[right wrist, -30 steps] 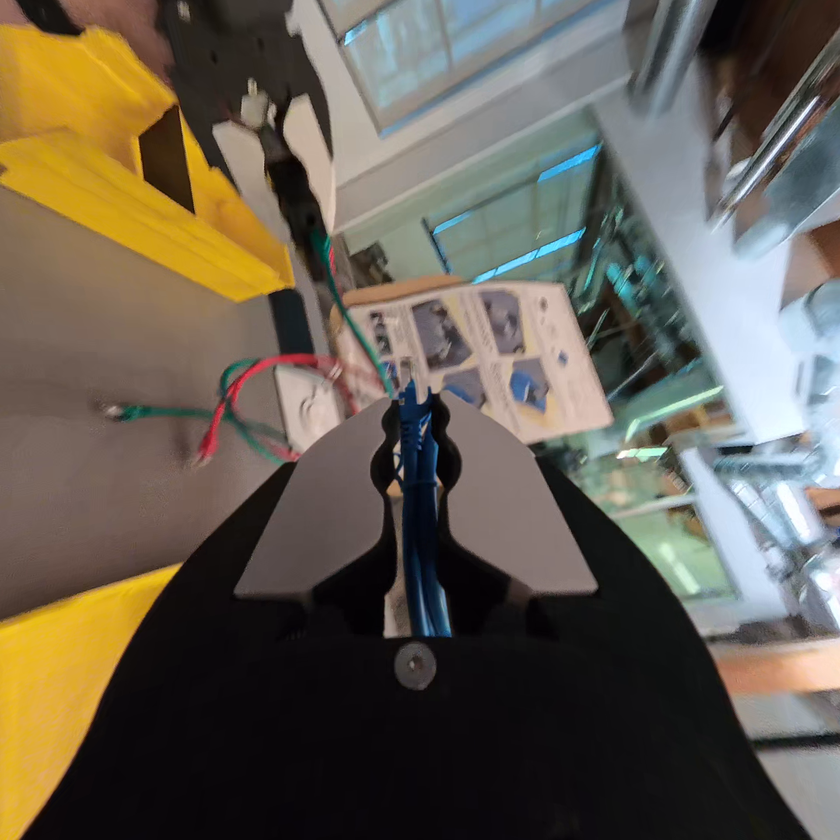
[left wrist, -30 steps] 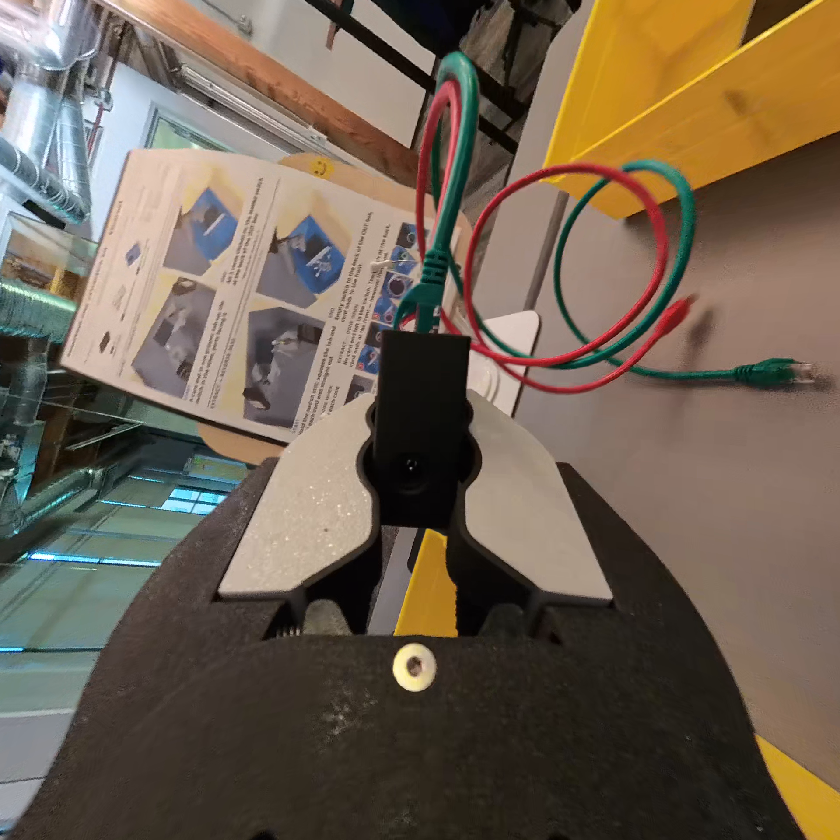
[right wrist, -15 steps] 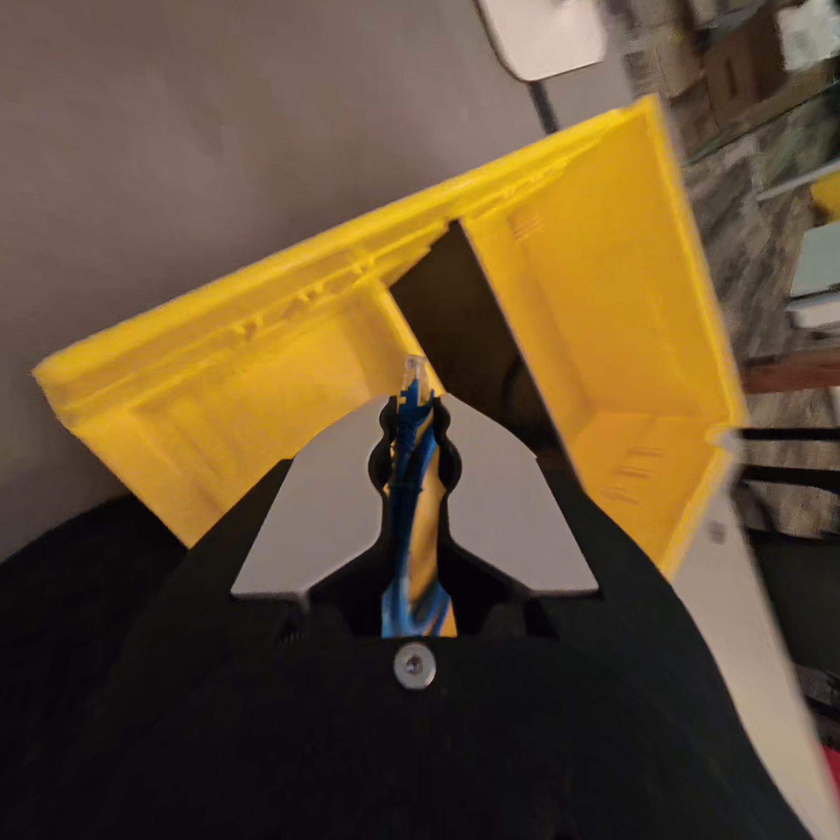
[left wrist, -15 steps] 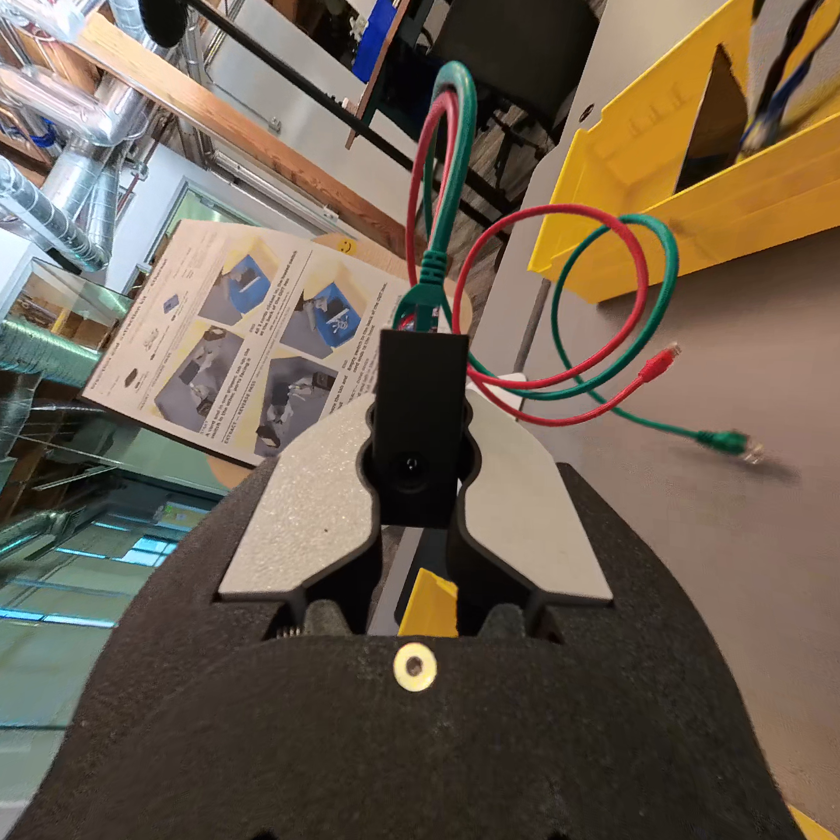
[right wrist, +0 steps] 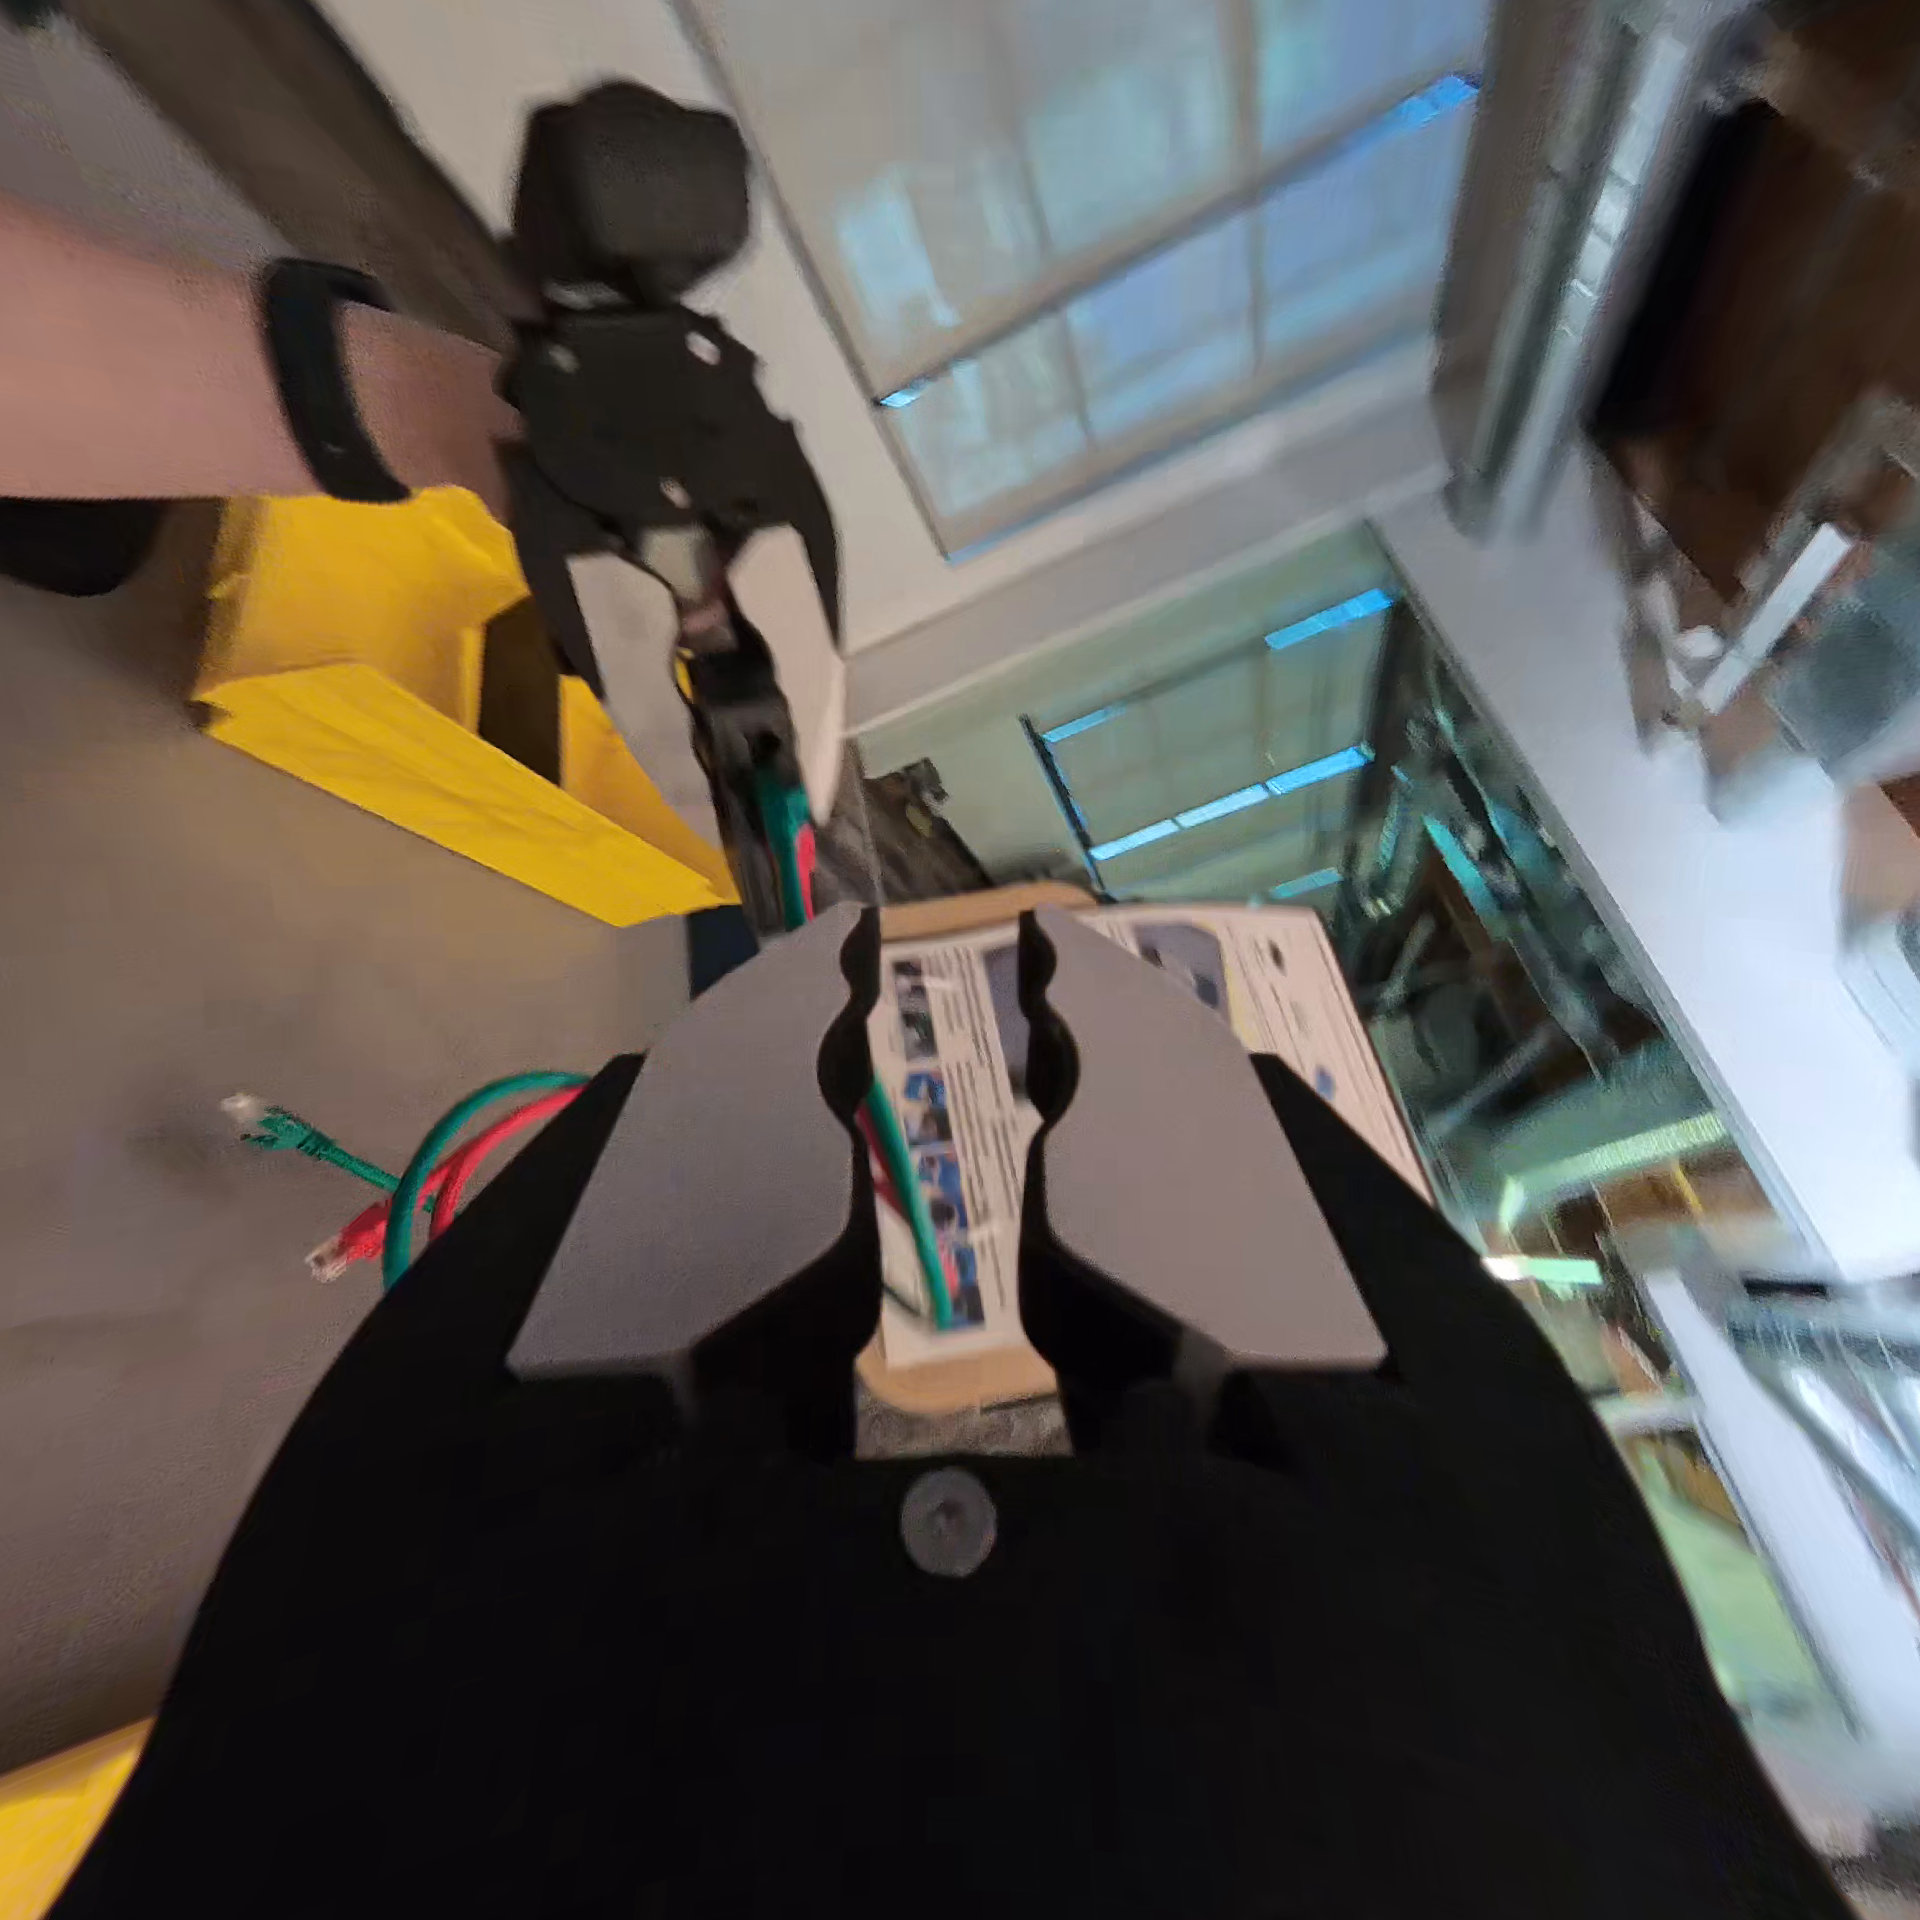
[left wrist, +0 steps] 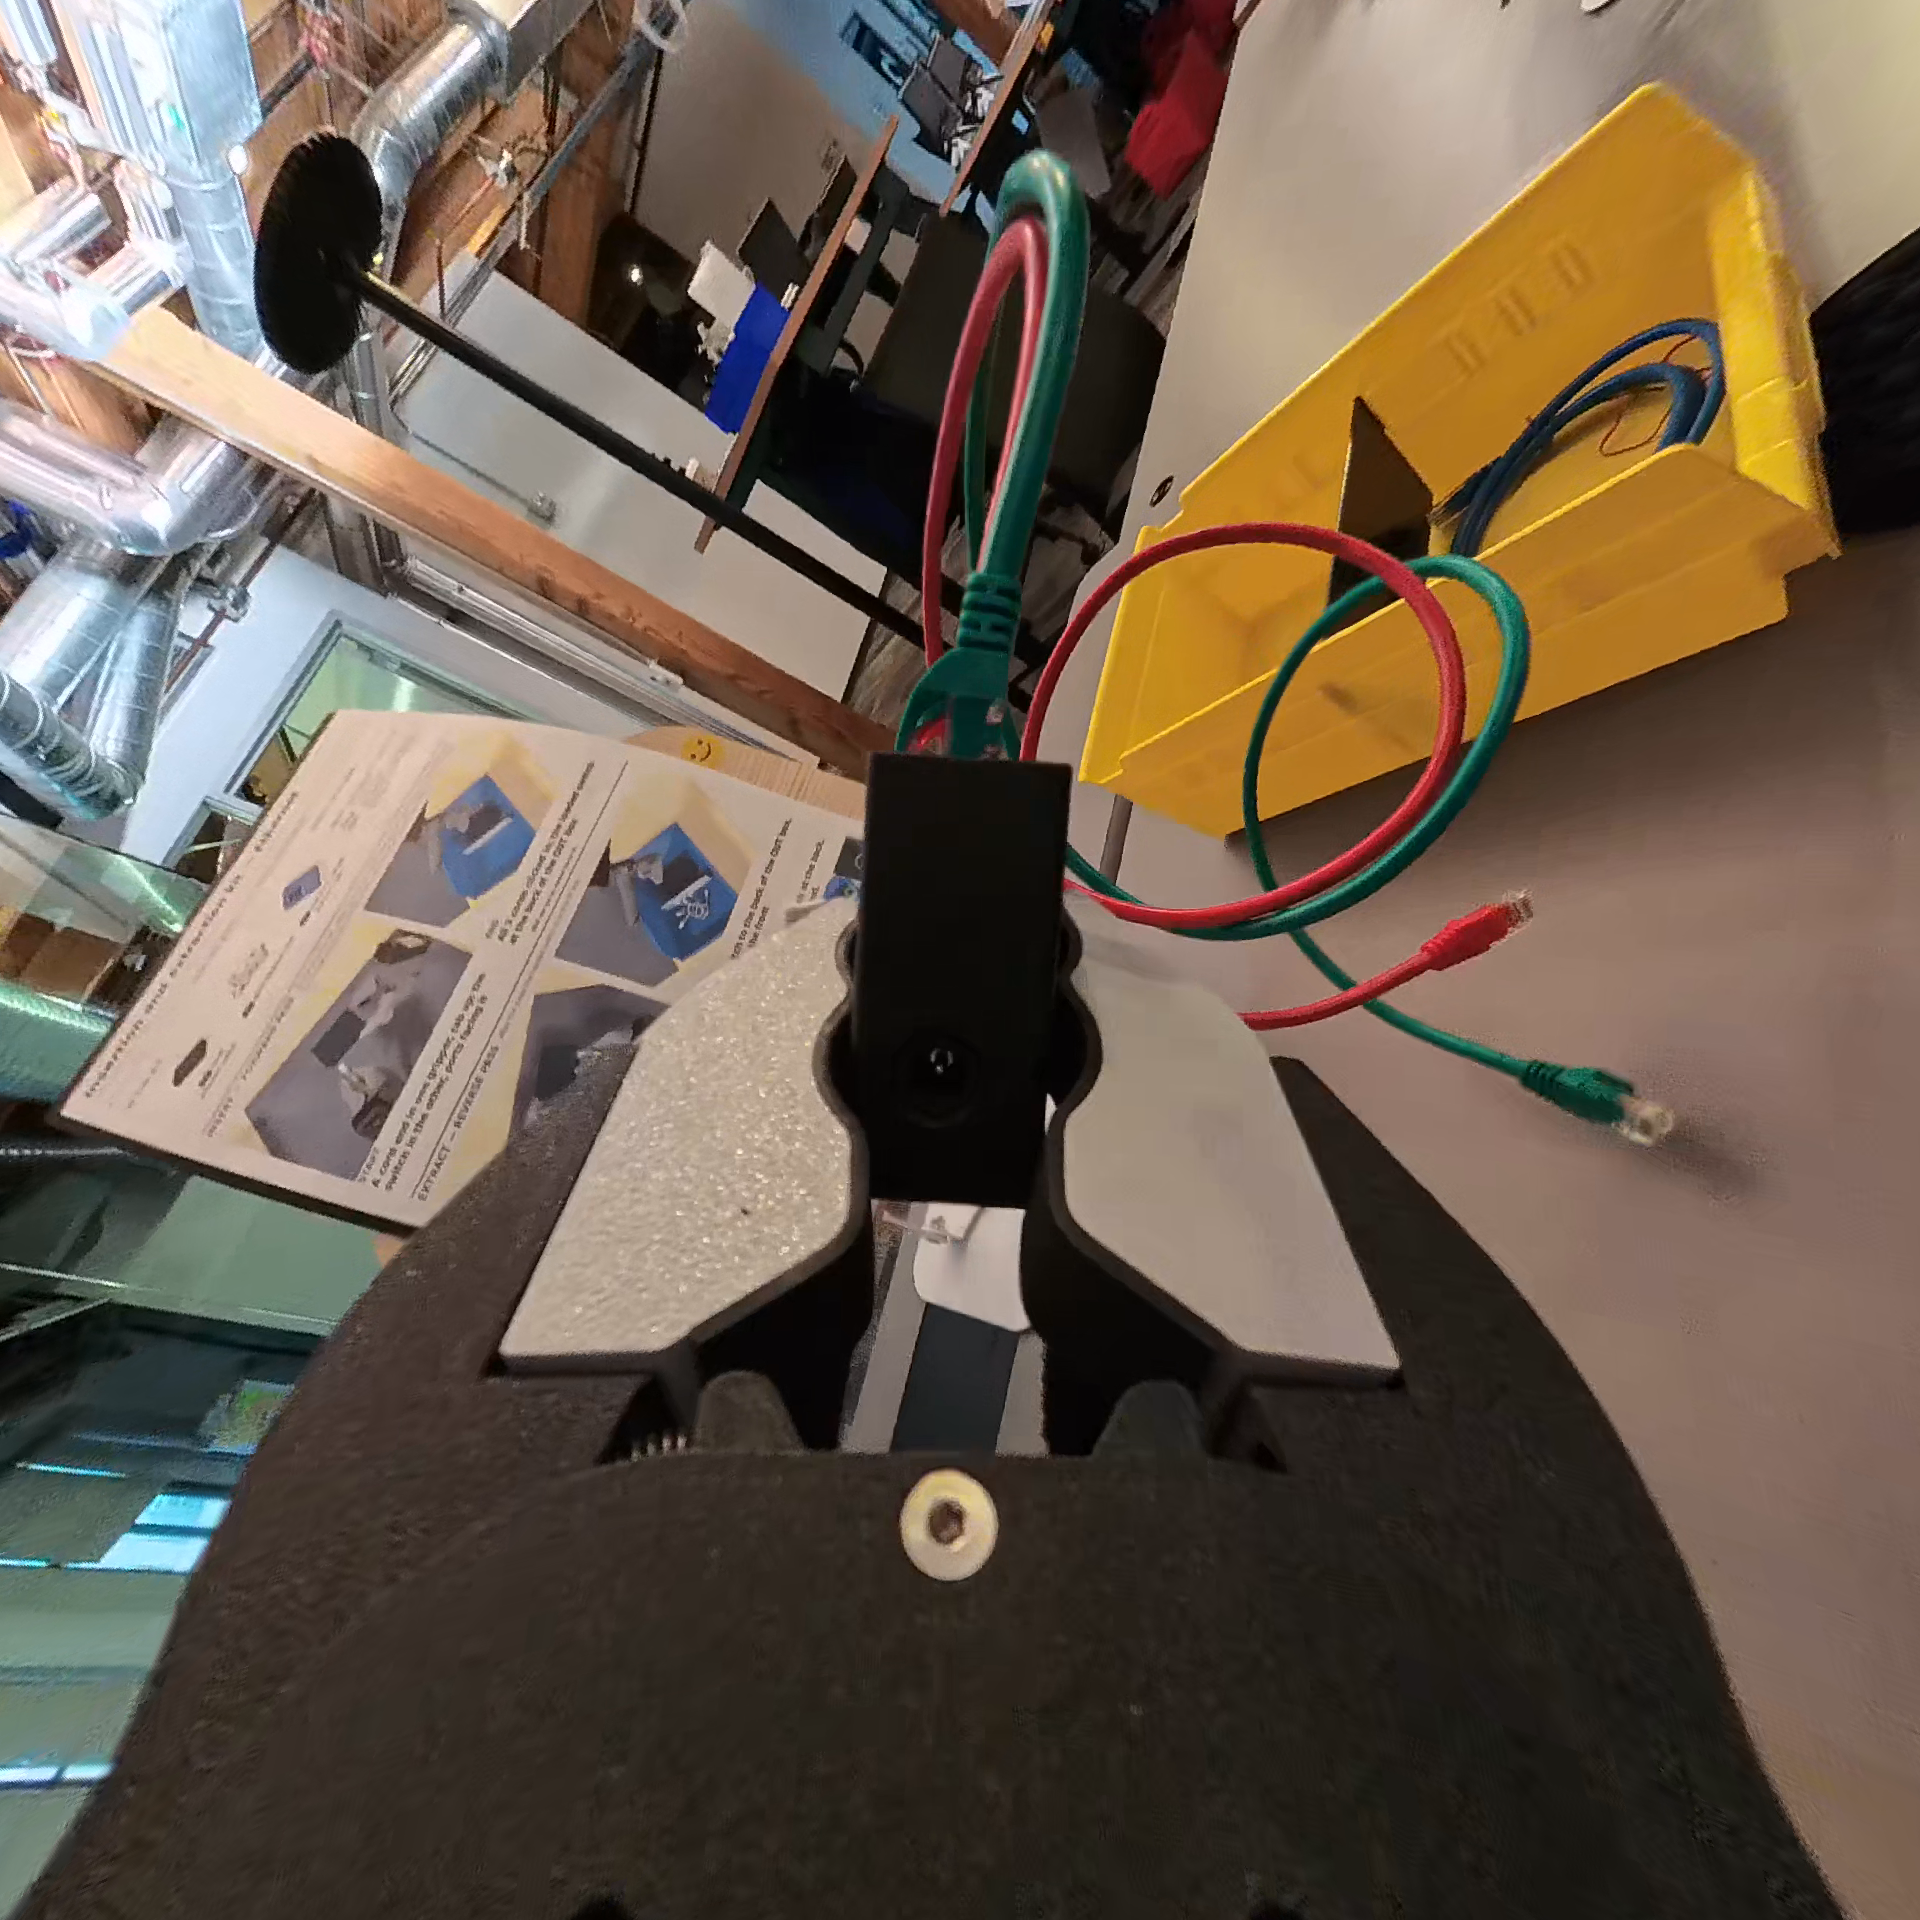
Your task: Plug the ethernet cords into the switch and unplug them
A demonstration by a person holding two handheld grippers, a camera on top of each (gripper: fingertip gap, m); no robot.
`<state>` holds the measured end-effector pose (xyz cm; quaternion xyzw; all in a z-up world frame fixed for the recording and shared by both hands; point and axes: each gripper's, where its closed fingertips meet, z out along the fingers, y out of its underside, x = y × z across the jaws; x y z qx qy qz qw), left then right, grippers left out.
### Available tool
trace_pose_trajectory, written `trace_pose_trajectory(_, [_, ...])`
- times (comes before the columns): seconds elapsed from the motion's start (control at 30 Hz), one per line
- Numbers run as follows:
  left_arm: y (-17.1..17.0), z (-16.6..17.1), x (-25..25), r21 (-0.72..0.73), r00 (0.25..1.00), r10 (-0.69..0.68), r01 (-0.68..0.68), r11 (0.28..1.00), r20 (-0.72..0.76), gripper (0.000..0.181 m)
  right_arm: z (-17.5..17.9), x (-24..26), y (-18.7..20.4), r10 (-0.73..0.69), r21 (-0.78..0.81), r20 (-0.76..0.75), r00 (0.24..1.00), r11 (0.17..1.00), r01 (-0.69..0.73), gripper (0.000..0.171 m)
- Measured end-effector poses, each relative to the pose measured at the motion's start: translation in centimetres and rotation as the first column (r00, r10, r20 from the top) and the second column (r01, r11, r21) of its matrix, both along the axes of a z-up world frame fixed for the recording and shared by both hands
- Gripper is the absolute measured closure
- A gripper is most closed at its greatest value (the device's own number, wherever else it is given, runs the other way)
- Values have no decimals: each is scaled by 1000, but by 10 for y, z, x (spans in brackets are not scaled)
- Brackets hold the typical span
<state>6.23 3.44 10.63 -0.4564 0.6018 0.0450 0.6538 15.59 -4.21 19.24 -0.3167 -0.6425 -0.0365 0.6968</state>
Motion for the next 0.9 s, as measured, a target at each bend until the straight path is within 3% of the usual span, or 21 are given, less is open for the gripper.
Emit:
trace_pose_trajectory(0.1, [-5,2,4,17,1000,2,-1,1000,-12,152,-15,-46,6,65,-91,157,985,994,-51,143])
trace_pose_trajectory(0.3, [-4,1,6,31,999,26,-25,999,-34,152,-51,-70,32,12,-119,333,943,992,29,142])
trace_pose_trajectory(0.57, [-5,-4,14,31,998,18,-16,999,-64,151,-68,-76,47,-27,-102,412,911,992,75,154])
trace_pose_trajectory(0.9, [-8,0,16,48,998,17,-15,999,-56,152,-66,-75,44,-28,-71,408,913,996,62,155])
